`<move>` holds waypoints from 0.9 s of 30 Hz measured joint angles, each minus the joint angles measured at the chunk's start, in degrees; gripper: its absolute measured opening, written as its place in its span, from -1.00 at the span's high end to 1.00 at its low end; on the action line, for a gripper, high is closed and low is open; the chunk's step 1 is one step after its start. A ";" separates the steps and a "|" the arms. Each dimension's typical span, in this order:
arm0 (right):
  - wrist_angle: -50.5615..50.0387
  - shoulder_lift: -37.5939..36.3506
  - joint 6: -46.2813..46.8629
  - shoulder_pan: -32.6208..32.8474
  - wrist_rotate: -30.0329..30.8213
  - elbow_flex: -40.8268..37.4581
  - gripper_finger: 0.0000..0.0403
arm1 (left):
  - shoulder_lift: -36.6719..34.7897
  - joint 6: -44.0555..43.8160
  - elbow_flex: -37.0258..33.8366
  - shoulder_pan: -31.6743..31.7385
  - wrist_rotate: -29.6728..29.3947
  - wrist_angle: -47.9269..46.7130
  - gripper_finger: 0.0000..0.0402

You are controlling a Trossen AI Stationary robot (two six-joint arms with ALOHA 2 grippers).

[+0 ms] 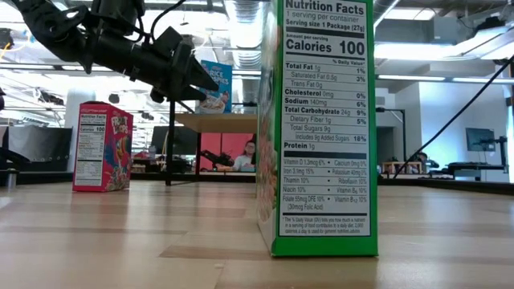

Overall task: Stack cereal on shelf
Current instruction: Put the top blue cereal box on the shelf aligned with the other blue cereal box

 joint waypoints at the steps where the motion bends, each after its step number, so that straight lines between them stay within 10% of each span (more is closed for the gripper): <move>1: 0.02 0.00 0.00 0.00 0.01 0.00 -0.32 | 0.00 0.01 0.00 0.02 -0.30 -0.25 -0.51; 27: 0.00 0.00 -0.15 0.00 0.01 0.00 -0.32 | 0.02 -3.06 -0.02 -2.50 -3.00 0.63 -0.51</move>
